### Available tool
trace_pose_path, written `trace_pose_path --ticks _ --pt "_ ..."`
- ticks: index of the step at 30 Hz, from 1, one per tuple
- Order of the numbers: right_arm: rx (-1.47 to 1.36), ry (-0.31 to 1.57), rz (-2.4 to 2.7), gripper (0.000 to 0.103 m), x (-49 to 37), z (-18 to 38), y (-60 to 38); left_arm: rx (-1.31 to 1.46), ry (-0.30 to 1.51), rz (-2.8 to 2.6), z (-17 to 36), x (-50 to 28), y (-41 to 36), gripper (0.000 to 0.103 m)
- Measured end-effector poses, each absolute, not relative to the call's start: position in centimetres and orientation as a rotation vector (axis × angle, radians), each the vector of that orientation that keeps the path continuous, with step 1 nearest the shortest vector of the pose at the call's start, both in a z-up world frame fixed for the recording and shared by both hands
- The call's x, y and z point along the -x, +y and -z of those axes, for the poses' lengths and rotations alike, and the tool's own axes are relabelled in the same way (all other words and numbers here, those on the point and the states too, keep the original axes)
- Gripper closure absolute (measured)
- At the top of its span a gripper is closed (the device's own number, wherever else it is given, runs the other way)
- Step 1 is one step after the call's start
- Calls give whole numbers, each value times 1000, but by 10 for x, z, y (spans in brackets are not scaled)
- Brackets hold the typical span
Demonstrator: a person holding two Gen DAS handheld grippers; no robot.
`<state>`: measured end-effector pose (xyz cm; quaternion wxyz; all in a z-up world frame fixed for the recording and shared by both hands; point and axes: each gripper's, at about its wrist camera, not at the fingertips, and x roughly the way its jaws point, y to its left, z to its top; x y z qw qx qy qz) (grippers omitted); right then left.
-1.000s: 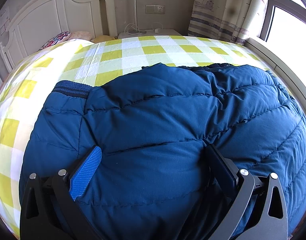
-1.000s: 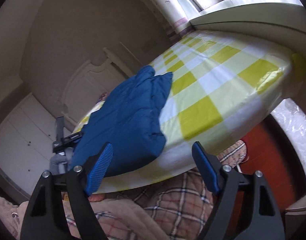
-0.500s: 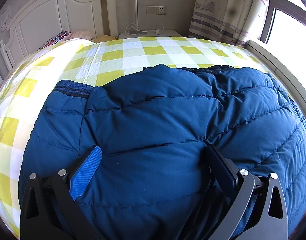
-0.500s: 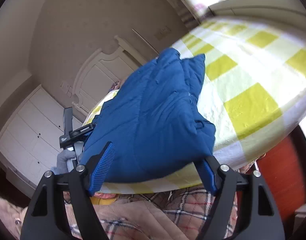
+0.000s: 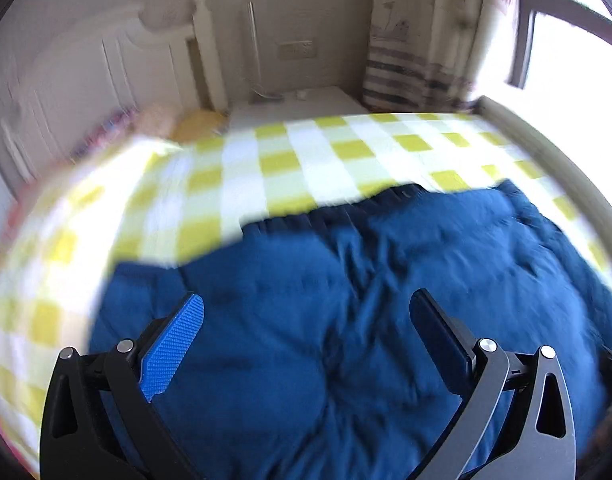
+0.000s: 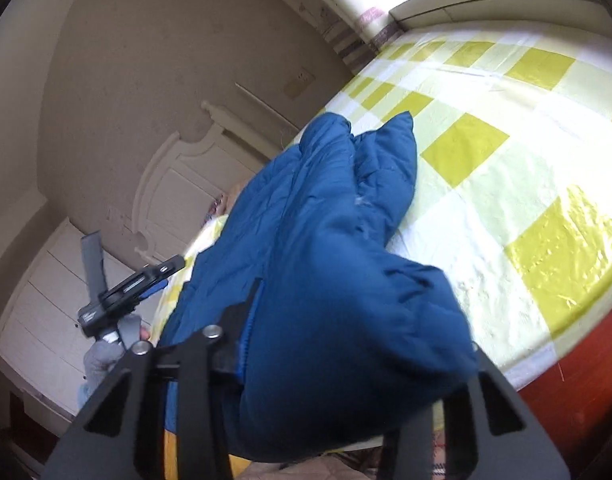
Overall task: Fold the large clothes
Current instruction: 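Roll the folded end further with the right tool while the left tool grips the jacket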
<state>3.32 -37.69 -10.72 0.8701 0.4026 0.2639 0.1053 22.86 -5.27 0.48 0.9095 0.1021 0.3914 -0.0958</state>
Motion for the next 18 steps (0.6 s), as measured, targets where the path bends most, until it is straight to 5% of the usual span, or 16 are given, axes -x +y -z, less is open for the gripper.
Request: trace_pose_path --ticks 6,12,18 --pt "-706 495 -212 71 -24 74 -364 -168 988 41 45 -293 -42 5" --pt "-572 431 -211 71 -27 36 -341 -121 781 186 -16 -192 -16 5" --pt "-394 347 -265 72 -34 -14 -291 -401 789 313 42 -98 -27 4"
